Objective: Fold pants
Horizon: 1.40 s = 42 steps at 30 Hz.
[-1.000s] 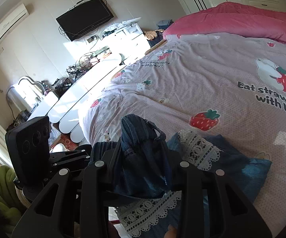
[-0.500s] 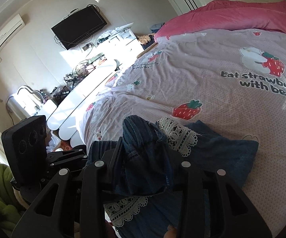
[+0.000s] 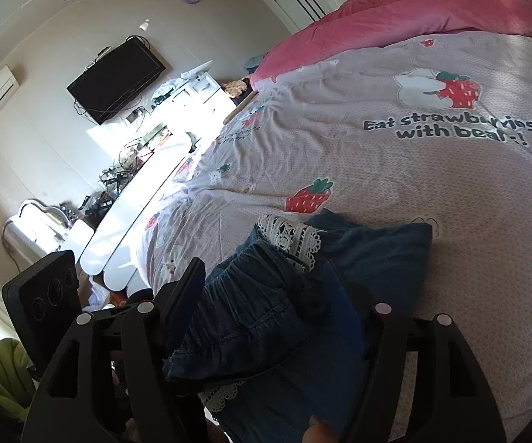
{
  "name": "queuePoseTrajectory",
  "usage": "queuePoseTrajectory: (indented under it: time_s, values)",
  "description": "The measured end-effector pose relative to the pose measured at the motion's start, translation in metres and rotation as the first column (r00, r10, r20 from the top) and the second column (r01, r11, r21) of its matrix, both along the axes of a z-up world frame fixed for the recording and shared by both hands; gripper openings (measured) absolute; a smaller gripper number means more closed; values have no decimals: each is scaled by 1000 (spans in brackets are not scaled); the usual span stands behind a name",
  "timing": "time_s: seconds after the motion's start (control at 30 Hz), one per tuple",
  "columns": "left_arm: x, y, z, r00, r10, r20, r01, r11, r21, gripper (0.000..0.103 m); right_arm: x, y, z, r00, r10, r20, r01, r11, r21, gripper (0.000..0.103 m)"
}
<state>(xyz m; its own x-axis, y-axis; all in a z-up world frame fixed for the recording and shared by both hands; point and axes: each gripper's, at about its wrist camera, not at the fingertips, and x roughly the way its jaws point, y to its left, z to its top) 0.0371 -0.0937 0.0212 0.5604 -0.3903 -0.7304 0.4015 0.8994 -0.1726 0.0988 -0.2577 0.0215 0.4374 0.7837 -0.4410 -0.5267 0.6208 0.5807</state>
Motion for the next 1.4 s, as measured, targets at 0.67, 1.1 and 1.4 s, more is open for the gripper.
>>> queuePoseTrajectory:
  time_s: [0.67,1.1,1.4]
  values:
    - [-26,-8,12,995,-101,12,102,988,-117,82,-43,-23,-17,977,-206,47,211,942,-260,68]
    - [33,70,43,996,87,29,-84,993,-79,93,-128,33,34,962,34,269,50,953,-299,68]
    - [73,42,17,999,-11,-40,9,998,-60,65,-123,90,0,956,163,243,17,798,-603,3]
